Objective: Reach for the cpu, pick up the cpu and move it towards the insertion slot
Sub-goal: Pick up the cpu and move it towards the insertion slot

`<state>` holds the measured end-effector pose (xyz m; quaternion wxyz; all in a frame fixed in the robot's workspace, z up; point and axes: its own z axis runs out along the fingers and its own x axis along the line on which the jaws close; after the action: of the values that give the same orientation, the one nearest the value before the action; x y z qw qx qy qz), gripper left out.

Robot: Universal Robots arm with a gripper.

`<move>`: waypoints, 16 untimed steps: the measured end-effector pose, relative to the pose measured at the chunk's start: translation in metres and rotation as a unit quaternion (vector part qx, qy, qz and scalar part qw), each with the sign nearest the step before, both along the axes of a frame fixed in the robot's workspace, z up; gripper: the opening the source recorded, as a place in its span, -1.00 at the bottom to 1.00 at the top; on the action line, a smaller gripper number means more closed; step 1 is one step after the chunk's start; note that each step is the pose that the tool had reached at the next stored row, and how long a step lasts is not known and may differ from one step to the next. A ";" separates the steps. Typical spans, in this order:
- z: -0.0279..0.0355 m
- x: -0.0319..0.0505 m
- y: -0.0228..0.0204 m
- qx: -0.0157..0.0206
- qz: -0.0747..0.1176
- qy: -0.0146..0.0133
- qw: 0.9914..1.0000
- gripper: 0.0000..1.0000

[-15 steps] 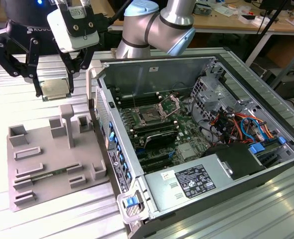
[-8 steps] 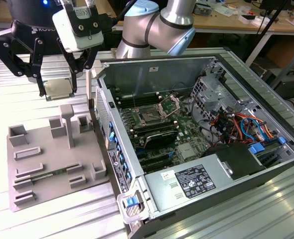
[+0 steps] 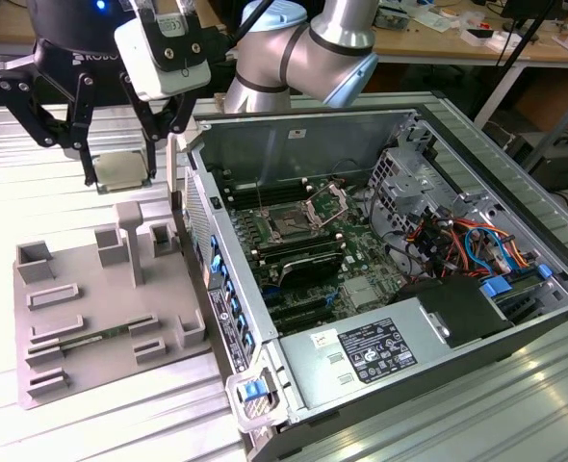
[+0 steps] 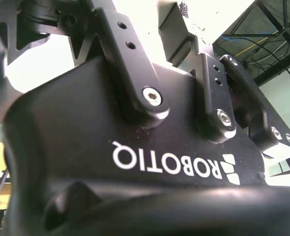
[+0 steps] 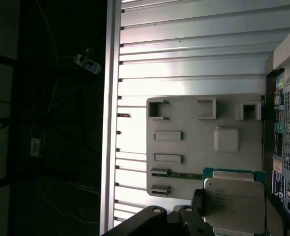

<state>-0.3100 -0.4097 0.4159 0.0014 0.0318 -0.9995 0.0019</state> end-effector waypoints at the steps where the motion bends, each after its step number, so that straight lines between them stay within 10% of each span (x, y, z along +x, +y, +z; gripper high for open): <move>1: 0.0000 0.0005 0.0000 0.000 0.000 0.000 1.000 0.07; 16: 0.0000 0.0107 0.0000 0.000 0.000 0.000 1.000 0.07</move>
<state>-0.2994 -0.4097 0.4159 0.0014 0.0319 -0.9995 0.0019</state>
